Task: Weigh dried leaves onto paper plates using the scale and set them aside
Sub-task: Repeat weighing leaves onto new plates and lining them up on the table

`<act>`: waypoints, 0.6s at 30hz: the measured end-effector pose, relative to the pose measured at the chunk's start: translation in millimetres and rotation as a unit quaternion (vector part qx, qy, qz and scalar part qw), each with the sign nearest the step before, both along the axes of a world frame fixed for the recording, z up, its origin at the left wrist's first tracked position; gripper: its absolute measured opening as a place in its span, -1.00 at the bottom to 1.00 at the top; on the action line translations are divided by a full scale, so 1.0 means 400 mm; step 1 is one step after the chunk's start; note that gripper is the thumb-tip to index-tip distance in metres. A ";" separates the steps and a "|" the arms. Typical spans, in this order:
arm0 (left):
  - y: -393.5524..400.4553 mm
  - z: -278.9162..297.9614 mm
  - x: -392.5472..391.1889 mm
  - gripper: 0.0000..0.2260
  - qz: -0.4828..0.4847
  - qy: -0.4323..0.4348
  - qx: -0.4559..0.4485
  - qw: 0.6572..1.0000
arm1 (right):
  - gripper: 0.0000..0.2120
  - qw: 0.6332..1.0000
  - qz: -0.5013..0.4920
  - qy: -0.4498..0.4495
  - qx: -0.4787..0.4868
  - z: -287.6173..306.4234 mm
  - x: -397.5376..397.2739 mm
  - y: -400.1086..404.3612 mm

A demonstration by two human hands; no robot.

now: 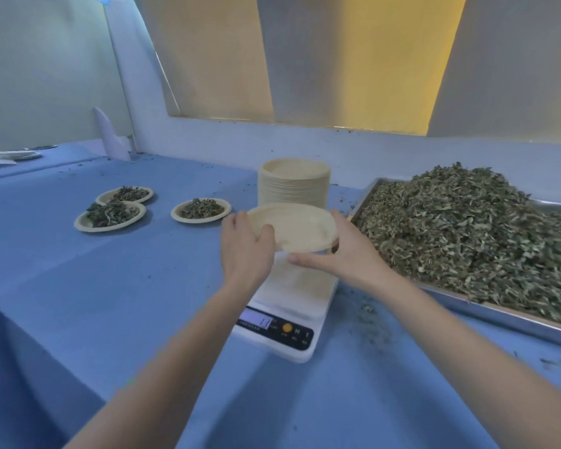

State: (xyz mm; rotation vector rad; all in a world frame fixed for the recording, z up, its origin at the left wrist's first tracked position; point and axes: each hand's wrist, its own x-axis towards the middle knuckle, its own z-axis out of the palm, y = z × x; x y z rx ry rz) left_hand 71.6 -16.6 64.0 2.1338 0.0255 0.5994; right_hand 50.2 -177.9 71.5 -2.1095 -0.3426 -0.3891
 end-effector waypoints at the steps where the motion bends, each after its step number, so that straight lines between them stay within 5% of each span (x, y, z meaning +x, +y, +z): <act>1: 0.004 -0.026 -0.018 -0.57 -0.006 0.019 0.001 1.000 | -0.28 1.000 -0.007 0.014 -0.012 -0.026 -0.015 0.001; 10: 0.012 -0.135 -0.063 -0.66 -0.059 0.135 -0.035 0.988 | 0.12 0.976 -0.083 0.093 -0.180 -0.131 -0.055 0.002; 18: 0.011 -0.017 -0.039 -0.54 -0.077 0.099 0.009 0.992 | 0.23 0.966 -0.091 0.114 -0.213 -0.058 -0.023 0.013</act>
